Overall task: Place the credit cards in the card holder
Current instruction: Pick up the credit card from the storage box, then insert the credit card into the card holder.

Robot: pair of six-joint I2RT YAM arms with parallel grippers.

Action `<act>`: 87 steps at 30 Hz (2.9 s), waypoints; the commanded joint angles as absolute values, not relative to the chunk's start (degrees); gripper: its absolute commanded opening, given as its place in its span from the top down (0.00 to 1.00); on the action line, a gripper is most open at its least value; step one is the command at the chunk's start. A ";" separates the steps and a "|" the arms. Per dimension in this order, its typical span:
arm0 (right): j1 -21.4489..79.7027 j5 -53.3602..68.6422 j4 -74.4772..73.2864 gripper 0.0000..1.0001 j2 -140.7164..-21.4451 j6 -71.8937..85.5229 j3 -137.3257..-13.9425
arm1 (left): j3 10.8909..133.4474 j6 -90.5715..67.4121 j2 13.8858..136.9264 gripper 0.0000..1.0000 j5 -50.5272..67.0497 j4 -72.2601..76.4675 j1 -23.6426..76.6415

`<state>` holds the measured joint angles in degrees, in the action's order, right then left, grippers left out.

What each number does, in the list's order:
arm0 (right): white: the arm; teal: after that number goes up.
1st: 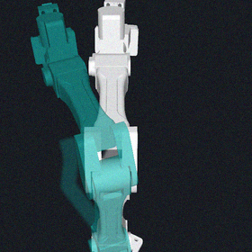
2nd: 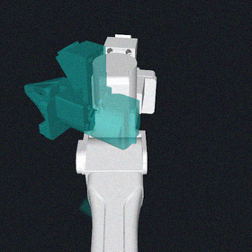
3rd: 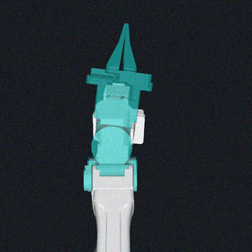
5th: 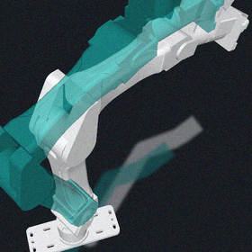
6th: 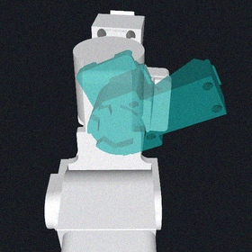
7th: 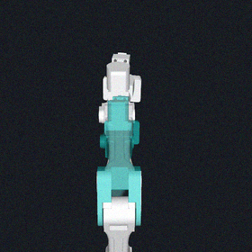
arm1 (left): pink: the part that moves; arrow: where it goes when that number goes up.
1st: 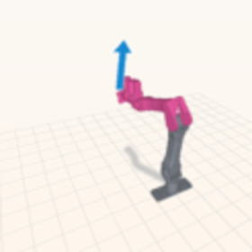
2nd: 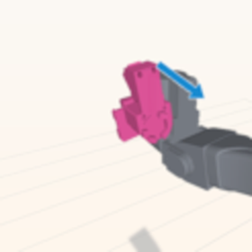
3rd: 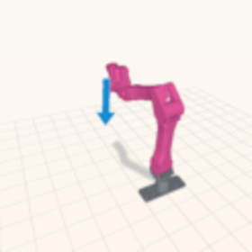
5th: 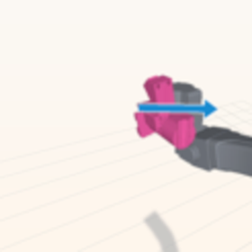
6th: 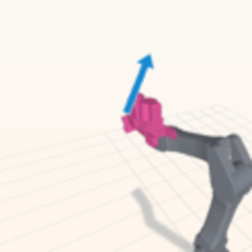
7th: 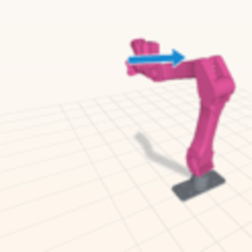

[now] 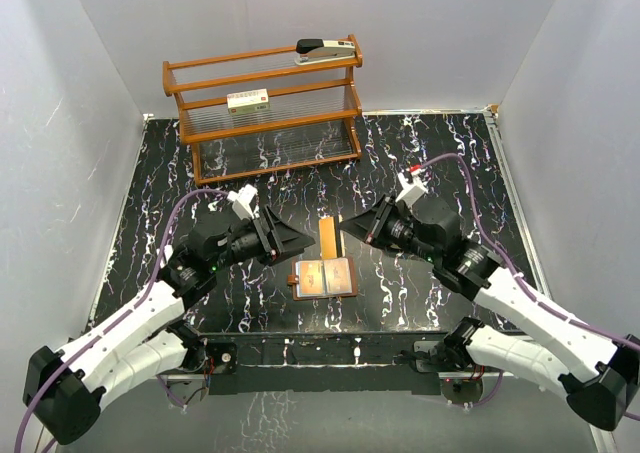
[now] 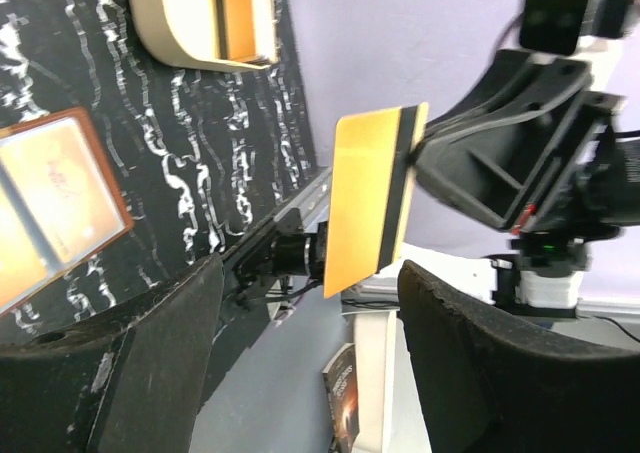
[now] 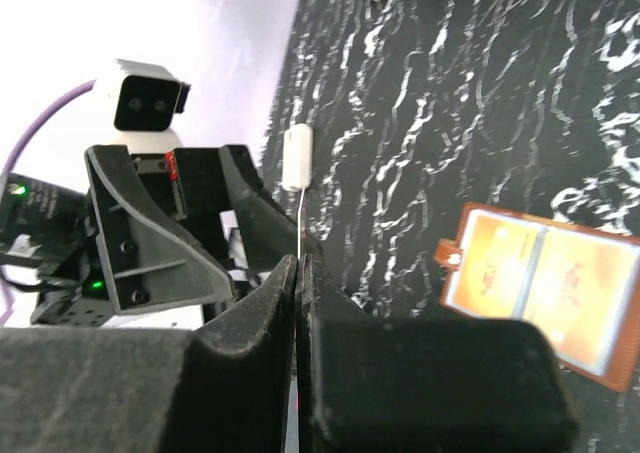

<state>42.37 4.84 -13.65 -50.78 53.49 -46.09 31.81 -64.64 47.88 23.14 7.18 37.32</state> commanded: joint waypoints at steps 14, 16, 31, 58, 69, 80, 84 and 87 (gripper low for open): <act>42.54 10.90 4.57 1.00 -44.80 66.36 -38.00 | 30.07 -74.49 51.65 0.48 30.32 31.76 37.51; 42.50 10.95 4.92 1.00 -44.84 66.73 -37.63 | 29.95 -75.63 52.25 0.59 30.79 34.35 37.53; 42.48 4.15 -9.66 0.77 -40.87 60.63 -37.65 | 33.22 -66.28 51.65 1.00 28.26 18.16 37.53; 42.48 -1.22 -19.43 0.62 -68.79 41.37 -41.65 | 32.24 -55.33 69.58 1.00 21.52 5.09 36.94; 42.53 0.35 -15.54 0.65 -77.96 39.37 -41.91 | 31.42 -54.89 73.48 1.00 24.20 10.14 36.41; 42.54 1.06 -13.71 0.74 -79.50 40.50 -38.20 | 30.71 -55.13 77.08 1.00 24.07 11.94 35.77; 42.49 2.09 -12.59 0.77 -79.63 41.17 -36.67 | 29.55 -56.38 77.73 1.00 25.85 15.32 35.68; 42.62 2.05 -12.45 0.78 -79.25 41.54 -35.85 | 29.20 -56.34 77.96 1.00 25.67 15.35 35.64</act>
